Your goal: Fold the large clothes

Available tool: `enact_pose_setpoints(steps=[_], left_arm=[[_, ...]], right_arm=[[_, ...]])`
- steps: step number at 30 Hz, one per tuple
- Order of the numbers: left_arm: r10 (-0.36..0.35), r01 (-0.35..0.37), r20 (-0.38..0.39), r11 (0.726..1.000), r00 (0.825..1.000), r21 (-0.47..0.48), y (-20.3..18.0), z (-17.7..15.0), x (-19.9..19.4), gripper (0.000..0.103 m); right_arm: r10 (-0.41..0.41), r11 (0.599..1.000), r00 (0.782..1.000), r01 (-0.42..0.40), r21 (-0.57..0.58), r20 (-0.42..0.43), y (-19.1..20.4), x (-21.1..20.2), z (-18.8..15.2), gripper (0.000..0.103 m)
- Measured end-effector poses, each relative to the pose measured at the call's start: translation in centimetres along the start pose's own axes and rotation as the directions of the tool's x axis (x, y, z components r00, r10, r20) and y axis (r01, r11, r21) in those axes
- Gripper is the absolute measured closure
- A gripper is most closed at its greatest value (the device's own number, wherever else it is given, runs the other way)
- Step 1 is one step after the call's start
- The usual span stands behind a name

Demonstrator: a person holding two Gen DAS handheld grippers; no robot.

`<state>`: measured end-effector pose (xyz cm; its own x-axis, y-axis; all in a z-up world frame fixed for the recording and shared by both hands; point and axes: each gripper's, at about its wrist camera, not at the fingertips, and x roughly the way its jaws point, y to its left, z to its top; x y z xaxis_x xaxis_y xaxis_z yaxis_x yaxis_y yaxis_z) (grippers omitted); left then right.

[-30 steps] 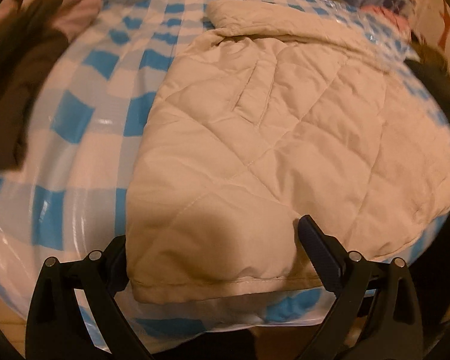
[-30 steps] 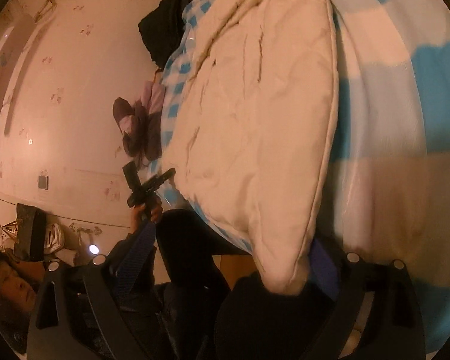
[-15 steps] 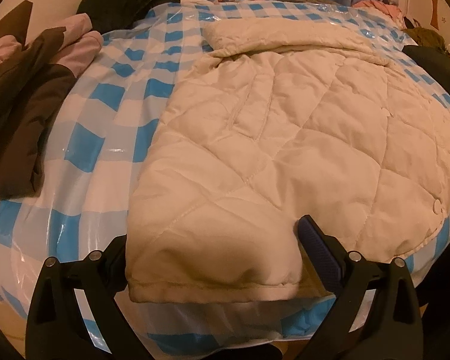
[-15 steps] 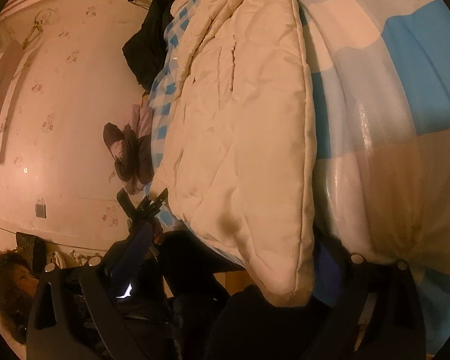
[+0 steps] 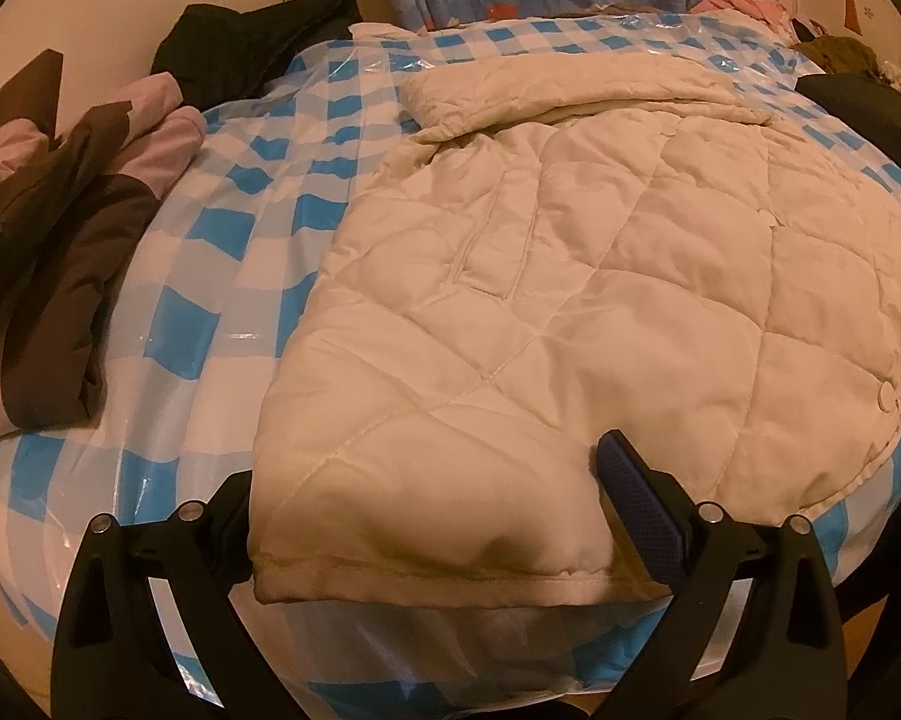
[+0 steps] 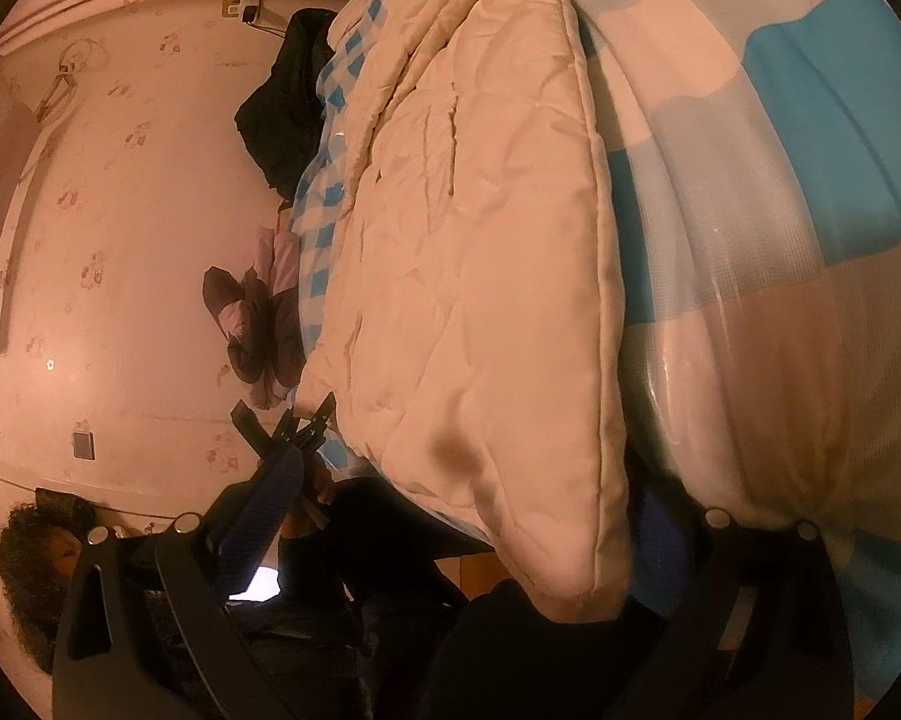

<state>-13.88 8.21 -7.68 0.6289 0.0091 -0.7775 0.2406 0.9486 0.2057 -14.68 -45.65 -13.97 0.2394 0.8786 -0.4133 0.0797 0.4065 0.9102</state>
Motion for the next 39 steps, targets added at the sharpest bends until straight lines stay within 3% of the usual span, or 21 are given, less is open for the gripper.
enact_pose_setpoints(steps=[20,21,25,27,30,34,36,38,39], left_arm=[[0.010,-0.010,0.043,1.000,0.999,0.018,-0.3,0.1,-0.6,0.009],[0.003,-0.004,0.044,1.000,0.999,0.017,-0.3,0.1,-0.7,0.009],[-0.143,0.144,0.027,0.987,0.989,-0.073,1.6,0.5,-0.5,0.009],[-0.284,0.283,0.024,0.935,0.958,-0.216,4.4,0.7,0.1,0.009],[-0.382,0.365,0.028,0.856,0.924,-0.367,7.4,0.6,1.6,0.009],[-0.471,0.418,-0.007,0.790,0.882,-0.449,8.4,-0.1,3.7,0.009],[-0.529,0.459,-0.016,0.750,0.848,-0.476,8.4,-0.6,4.4,0.009],[-0.595,0.535,0.037,0.691,0.803,-0.487,8.8,-0.7,4.1,0.010],[-0.602,0.550,0.060,0.678,0.796,-0.487,9.0,-0.8,3.9,0.016]], right_arm=[[0.028,1.000,1.000,-0.028,-0.001,-0.006,-0.5,-0.3,0.0,0.007],[0.029,1.000,1.000,-0.029,-0.002,-0.006,-0.5,-0.3,0.0,0.007],[0.026,1.000,1.000,-0.026,0.003,-0.007,-0.5,-0.3,0.0,0.007],[0.023,1.000,1.000,-0.023,0.007,-0.009,-0.5,-0.4,0.1,0.007],[0.021,1.000,1.000,-0.021,0.011,-0.008,-0.4,-0.4,0.1,0.007],[0.020,1.000,1.000,-0.020,0.010,-0.005,-0.3,-0.4,0.1,0.007],[0.021,1.000,1.000,-0.021,0.005,-0.001,-0.3,-0.5,0.0,0.007],[0.021,1.000,1.000,-0.021,-0.005,0.003,-0.2,-0.5,-0.1,0.007],[0.021,1.000,1.000,-0.021,-0.007,0.004,-0.1,-0.4,-0.3,0.007]])
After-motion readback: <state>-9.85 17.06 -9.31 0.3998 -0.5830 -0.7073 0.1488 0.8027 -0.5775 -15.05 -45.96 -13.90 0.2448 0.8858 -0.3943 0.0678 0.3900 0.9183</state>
